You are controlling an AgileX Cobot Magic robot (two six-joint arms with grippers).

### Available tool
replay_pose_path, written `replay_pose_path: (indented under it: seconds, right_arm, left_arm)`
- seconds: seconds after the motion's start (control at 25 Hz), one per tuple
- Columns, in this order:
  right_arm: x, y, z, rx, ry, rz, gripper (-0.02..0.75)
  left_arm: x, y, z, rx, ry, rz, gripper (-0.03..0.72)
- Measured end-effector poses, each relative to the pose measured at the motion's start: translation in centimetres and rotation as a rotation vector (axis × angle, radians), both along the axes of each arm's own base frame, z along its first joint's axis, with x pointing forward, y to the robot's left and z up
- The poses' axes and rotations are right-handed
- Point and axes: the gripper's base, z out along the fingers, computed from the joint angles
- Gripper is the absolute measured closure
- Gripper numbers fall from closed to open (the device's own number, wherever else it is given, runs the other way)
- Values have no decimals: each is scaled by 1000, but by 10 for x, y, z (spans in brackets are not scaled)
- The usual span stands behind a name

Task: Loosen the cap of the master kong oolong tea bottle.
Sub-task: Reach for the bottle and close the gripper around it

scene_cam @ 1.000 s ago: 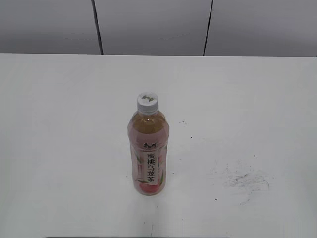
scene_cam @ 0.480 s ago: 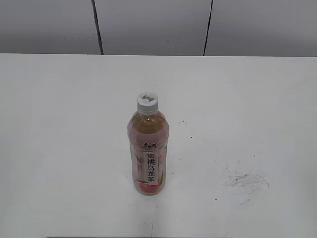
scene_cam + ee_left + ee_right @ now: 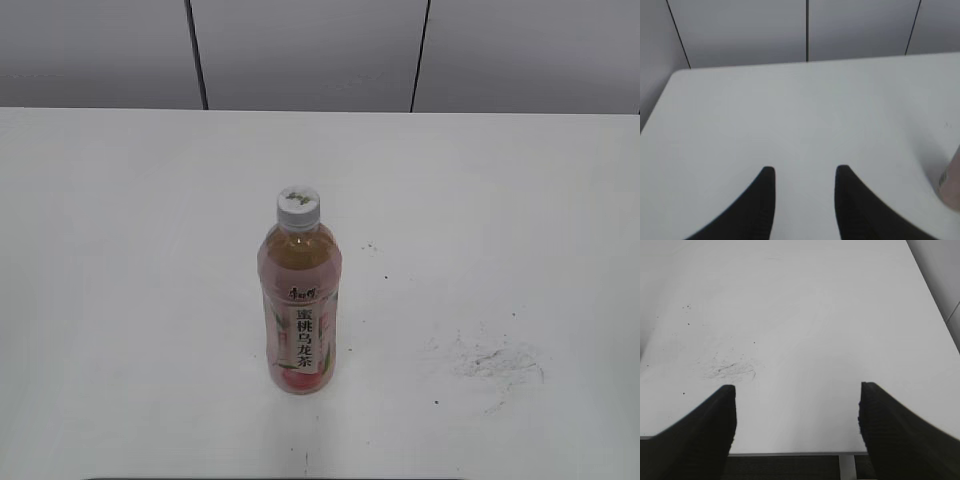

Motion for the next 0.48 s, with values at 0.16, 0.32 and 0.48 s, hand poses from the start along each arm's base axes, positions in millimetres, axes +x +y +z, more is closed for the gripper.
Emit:
replay_pose_path:
  seconds: [0.16, 0.32, 0.48]
  right_arm:
    - [0, 0, 0, -4, 0, -3, 164]
    - [0, 0, 0, -4, 0, -3, 164]
    - [0, 0, 0, 0, 0, 0, 164]
  left_arm:
    - [16, -4, 21, -62, -182, -27, 442]
    - [48, -5, 30, -138, -257, -31, 442]
    - [95, -3, 26, -138, -206, -1, 433]
